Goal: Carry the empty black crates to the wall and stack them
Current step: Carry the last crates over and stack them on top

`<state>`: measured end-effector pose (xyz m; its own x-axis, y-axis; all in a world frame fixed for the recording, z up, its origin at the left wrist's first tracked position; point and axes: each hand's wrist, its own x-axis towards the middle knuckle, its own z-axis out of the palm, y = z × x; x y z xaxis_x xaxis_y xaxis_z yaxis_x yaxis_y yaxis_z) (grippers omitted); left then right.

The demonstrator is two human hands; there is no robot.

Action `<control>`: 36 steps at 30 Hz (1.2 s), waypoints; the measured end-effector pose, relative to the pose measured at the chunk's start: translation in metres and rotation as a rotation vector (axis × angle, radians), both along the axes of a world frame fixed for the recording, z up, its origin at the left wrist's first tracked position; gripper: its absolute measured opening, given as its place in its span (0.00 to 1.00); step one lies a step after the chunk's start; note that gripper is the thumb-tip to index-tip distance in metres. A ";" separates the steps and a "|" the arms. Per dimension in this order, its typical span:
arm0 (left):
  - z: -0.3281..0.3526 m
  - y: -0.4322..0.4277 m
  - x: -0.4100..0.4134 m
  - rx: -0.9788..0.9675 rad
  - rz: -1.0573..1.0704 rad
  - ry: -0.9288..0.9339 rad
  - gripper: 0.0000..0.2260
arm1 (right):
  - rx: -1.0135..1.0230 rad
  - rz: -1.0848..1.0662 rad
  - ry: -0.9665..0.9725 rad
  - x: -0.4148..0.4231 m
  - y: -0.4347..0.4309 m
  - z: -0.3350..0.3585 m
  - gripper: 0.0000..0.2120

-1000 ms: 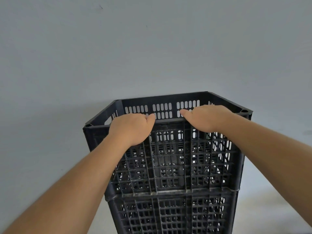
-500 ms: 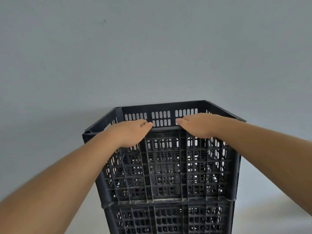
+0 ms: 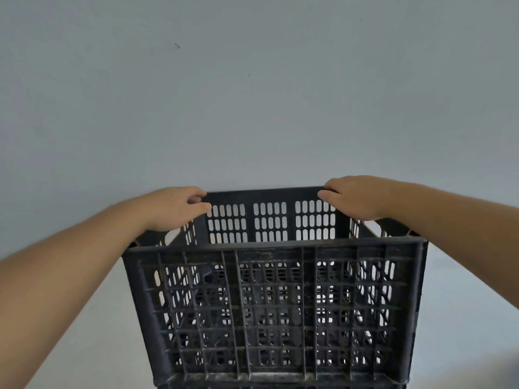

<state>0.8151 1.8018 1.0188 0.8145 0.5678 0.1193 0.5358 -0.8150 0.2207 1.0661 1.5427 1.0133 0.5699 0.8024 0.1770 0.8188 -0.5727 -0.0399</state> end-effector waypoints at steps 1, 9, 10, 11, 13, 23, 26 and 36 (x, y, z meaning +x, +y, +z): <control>0.001 0.009 0.002 -0.003 -0.001 0.006 0.26 | -0.010 -0.008 0.009 0.007 0.001 0.000 0.30; -0.011 0.079 0.009 0.004 -0.054 0.194 0.50 | -0.201 -0.075 0.096 0.048 0.007 -0.007 0.40; -0.013 0.084 0.011 -0.006 -0.055 0.200 0.50 | -0.220 -0.069 0.110 0.049 0.008 -0.007 0.50; -0.015 0.089 0.013 -0.020 -0.055 0.199 0.48 | -0.255 -0.065 0.109 0.051 0.008 -0.009 0.59; -0.022 0.095 0.021 -0.057 -0.093 0.182 0.44 | -0.328 -0.064 0.092 0.056 0.009 -0.016 0.67; -0.042 0.113 0.032 -0.140 -0.156 0.096 0.32 | -0.343 -0.093 0.121 0.078 0.006 -0.028 0.61; -0.039 0.107 0.030 -0.123 -0.158 0.127 0.39 | -0.339 -0.104 0.117 0.075 0.004 -0.028 0.49; -0.021 0.095 0.040 0.013 -0.090 0.380 0.37 | -0.366 -0.090 0.147 0.066 0.013 -0.013 0.68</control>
